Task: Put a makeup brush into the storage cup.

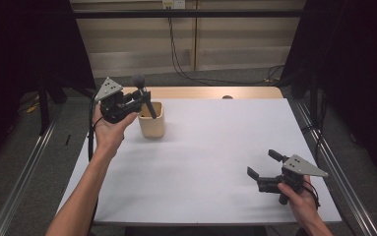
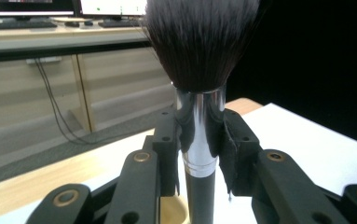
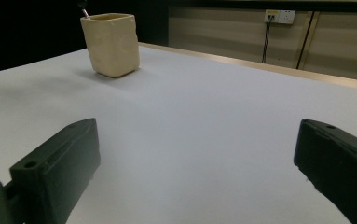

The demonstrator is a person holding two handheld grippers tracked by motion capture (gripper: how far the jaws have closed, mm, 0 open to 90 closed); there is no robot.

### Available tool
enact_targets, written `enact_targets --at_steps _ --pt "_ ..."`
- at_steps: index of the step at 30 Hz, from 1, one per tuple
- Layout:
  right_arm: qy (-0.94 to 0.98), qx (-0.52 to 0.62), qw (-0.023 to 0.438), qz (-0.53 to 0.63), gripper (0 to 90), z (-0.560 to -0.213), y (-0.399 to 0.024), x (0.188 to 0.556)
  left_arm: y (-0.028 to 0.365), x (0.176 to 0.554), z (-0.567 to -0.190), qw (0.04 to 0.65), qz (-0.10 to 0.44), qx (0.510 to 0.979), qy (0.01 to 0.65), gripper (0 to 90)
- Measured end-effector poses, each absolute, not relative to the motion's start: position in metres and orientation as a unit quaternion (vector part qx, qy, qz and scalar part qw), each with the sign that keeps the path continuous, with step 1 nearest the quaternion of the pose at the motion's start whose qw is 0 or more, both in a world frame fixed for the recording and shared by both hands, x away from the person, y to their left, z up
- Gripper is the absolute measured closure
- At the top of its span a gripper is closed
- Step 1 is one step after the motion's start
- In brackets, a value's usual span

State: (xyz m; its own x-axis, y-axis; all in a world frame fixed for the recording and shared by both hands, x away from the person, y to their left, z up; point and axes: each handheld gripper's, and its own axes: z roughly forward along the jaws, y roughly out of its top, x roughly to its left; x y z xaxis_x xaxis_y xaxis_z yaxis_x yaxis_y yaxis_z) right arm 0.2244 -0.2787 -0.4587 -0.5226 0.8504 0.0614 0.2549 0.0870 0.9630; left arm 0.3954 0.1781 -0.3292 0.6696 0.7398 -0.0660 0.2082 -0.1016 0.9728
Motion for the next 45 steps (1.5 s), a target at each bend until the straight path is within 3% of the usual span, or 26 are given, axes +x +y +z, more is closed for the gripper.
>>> enact_targets --at_steps 28,45 --pt "0.687 0.402 0.273 0.541 0.4 -0.459 -0.279 0.225 0.164 0.423 -0.352 0.543 0.247 0.726 0.341 70.6" --pt "0.687 0.402 0.272 0.541 0.4 -0.460 -0.279 0.224 0.163 0.427 -0.375 0.534 0.222 0.738 0.349 70.6"
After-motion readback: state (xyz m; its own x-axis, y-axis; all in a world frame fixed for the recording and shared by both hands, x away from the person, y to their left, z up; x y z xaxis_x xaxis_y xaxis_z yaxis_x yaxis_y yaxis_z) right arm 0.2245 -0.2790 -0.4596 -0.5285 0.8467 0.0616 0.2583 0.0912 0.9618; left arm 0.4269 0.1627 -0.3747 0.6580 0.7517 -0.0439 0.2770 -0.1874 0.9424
